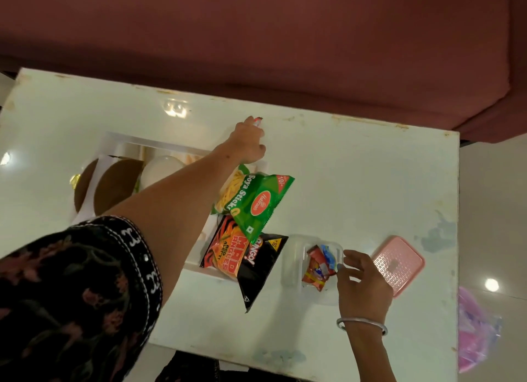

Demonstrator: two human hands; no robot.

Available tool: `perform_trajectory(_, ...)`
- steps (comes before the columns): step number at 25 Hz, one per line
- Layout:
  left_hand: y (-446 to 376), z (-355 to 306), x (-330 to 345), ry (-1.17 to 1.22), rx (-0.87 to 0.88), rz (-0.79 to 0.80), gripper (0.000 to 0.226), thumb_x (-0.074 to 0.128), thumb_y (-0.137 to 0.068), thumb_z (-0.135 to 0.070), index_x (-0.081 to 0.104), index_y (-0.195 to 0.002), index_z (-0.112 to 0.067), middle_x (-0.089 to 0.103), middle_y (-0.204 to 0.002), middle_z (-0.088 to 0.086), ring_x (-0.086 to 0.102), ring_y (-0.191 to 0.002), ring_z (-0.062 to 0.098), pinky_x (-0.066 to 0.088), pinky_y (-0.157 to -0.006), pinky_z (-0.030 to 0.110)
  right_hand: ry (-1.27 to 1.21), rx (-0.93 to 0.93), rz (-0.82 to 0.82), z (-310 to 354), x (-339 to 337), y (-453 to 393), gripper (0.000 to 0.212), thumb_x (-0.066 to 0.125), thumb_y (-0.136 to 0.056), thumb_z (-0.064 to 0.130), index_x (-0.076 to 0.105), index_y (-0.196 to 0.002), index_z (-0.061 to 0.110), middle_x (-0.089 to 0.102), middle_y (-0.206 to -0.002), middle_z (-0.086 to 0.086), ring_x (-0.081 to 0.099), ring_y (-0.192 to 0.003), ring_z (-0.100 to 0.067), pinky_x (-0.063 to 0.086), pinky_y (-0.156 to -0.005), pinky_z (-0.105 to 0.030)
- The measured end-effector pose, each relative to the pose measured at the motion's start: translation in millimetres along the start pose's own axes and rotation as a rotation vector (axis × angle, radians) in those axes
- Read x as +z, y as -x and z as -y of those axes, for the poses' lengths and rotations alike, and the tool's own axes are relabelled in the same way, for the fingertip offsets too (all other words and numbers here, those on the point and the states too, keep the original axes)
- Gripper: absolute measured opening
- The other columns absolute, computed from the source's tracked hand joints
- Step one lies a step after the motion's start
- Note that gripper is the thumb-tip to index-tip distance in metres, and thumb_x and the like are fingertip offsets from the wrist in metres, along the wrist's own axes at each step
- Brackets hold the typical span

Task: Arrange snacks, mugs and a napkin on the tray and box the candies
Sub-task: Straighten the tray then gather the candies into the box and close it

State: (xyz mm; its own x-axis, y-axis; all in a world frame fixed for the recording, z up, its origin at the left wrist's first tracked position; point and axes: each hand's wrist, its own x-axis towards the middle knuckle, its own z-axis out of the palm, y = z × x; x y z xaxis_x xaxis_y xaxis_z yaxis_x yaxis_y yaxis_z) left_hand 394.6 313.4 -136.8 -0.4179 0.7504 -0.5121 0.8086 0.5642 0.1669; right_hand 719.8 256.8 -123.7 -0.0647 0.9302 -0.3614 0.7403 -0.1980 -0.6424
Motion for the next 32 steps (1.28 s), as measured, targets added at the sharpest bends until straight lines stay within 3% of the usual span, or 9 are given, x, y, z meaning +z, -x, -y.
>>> perform_trajectory(5, 3, -3, 5, 0.100, -0.033, -0.248, 0.024, 0.057, -0.085, -0.009, 0.066, -0.105, 0.001, 0.062, -0.111, 0.021, 0.058, -0.104, 0.032, 0.047, -0.089, 0.036, 0.005, 0.019, -0.014, 3, 2, 0, 0.020, 0.064, -0.081, 0.004, 0.066, -0.095, 0.018, 0.068, -0.087, 0.003, 0.059, -0.062, -0.004, 0.041, -0.056, -0.015)
perform_trajectory(9, 32, -11, -8, 0.558, -0.117, -0.432, 0.008, 0.069, -0.076, -0.008, 0.070, -0.080, -0.001, 0.073, -0.087, 0.013, 0.068, -0.085, 0.023, 0.051, -0.080, 0.027, -0.023, -0.009, 0.059, 12, 7, -4, 0.019, 0.065, -0.082, 0.003, 0.066, -0.097, 0.014, 0.067, -0.089, 0.001, 0.060, -0.064, -0.005, 0.050, -0.060, -0.021)
perform_trajectory(12, 95, -58, -17, 0.883, -0.078, -0.531, 0.018, 0.069, -0.077, -0.011, 0.055, -0.087, -0.010, 0.072, -0.080, 0.007, 0.069, -0.074, 0.010, 0.054, -0.068, 0.023, -0.019, -0.023, 0.132, 6, -15, -1, 0.017, 0.065, -0.083, 0.004, 0.066, -0.099, 0.010, 0.065, -0.088, 0.001, 0.059, -0.066, -0.003, 0.042, -0.056, -0.008)
perform_trajectory(15, 161, -106, 11, 0.880, 0.046, -0.465, 0.011, 0.060, -0.083, -0.013, 0.061, -0.094, -0.012, 0.067, -0.071, -0.008, 0.062, -0.068, -0.010, 0.043, -0.061, 0.001, -0.079, -0.014, 0.132, 0, -20, -3, 0.014, 0.065, -0.084, 0.009, 0.066, -0.098, 0.008, 0.066, -0.087, -0.003, 0.063, -0.071, -0.014, 0.042, -0.055, -0.006)
perform_trajectory(18, 212, -146, 57, 0.741, 0.027, -0.221, 0.015, 0.053, -0.088, -0.018, 0.063, -0.099, -0.015, 0.070, -0.085, 0.001, 0.066, -0.078, 0.009, 0.048, -0.068, 0.014, -0.175, 0.038, 0.089, -2, -25, -2, 0.010, 0.063, -0.086, 0.012, 0.067, -0.095, 0.011, 0.068, -0.085, -0.004, 0.067, -0.077, -0.026, 0.053, -0.060, -0.014)
perform_trajectory(21, 227, -167, 94, 0.519, -0.090, -0.069, 0.028, 0.051, -0.092, -0.025, 0.054, -0.117, -0.014, 0.066, -0.108, 0.008, 0.063, -0.099, 0.021, 0.049, -0.083, 0.027, -0.181, 0.045, 0.055, -11, -35, 1, 0.008, 0.063, -0.086, 0.015, 0.068, -0.092, 0.015, 0.070, -0.085, -0.008, 0.068, -0.080, -0.028, 0.058, -0.075, -0.037)
perform_trajectory(25, 220, -167, 106, 0.652, -0.200, -0.128, 0.044, 0.065, -0.081, -0.037, 0.055, -0.116, -0.013, 0.066, -0.110, 0.006, 0.063, -0.100, 0.020, 0.050, -0.084, 0.025, -0.040, 0.021, -0.061, -25, -47, -4, 0.013, 0.066, -0.083, 0.014, 0.068, -0.096, 0.011, 0.069, -0.088, -0.009, 0.067, -0.085, -0.029, 0.045, -0.066, -0.008)
perform_trajectory(28, 228, -161, 108, 0.756, -0.174, -0.285, 0.036, 0.064, -0.082, -0.031, 0.058, -0.113, -0.014, 0.066, -0.103, 0.005, 0.062, -0.091, 0.017, 0.046, -0.075, 0.018, 0.229, -0.028, -0.033, -36, -54, -19, 0.052, 0.078, -0.071, 0.016, 0.057, -0.118, 0.008, 0.056, -0.119, -0.021, 0.054, -0.108, -0.039, 0.047, -0.084, -0.032)
perform_trajectory(32, 248, -151, 123, 0.815, -0.155, -0.350, 0.041, 0.054, -0.087, -0.011, 0.046, -0.128, -0.011, 0.054, -0.125, 0.006, 0.050, -0.117, 0.018, 0.042, -0.094, 0.019, 0.292, 0.240, -0.017, -32, -45, -46, 0.098, 0.077, -0.063, 0.050, 0.026, -0.139, 0.014, 0.031, -0.138, -0.021, 0.037, -0.125, -0.044, 0.044, -0.091, -0.054)
